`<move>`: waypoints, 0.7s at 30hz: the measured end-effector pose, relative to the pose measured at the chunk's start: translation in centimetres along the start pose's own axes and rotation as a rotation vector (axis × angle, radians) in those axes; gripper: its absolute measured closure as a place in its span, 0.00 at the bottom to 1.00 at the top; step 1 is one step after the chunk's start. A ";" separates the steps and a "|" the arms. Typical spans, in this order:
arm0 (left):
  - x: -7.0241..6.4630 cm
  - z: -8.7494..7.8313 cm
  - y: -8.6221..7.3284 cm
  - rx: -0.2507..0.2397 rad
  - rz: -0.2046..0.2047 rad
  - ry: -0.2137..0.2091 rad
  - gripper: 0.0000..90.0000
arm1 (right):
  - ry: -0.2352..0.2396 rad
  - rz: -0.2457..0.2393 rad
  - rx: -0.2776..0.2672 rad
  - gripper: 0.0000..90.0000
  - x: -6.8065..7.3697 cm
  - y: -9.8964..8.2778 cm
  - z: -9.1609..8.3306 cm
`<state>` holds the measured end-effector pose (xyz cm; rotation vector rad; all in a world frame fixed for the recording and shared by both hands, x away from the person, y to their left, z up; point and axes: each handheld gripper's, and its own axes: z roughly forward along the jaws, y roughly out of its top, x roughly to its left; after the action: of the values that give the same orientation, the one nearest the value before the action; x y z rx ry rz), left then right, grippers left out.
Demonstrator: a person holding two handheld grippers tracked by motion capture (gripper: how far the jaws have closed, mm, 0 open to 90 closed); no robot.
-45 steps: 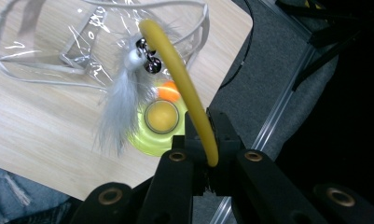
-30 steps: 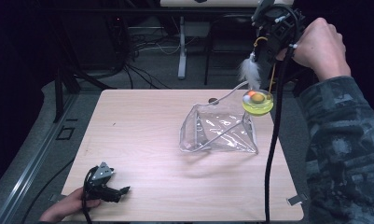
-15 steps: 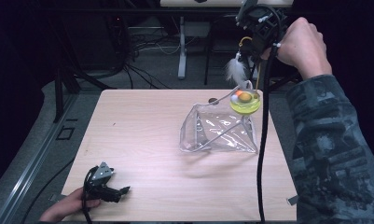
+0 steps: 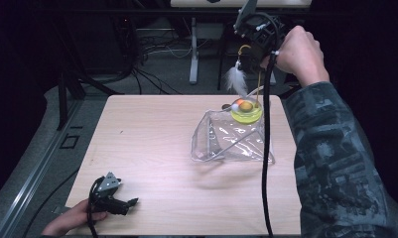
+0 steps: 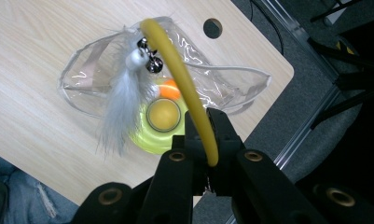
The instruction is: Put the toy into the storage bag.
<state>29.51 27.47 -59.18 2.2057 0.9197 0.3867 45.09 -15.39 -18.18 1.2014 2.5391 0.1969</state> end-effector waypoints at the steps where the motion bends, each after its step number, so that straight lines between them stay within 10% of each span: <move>1: 0.0 0.0 0.0 0.000 0.000 0.000 0.00 | -0.001 -0.006 0.008 0.97 0.1 0.2 0.2; 21: 0.0 0.0 0.0 0.000 0.000 0.000 0.00 | 0.005 -0.041 0.090 0.97 1.6 1.5 5.8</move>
<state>29.51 27.47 -59.19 2.2058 0.9197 0.3869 47.25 -13.23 -23.62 1.1810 2.5993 0.0773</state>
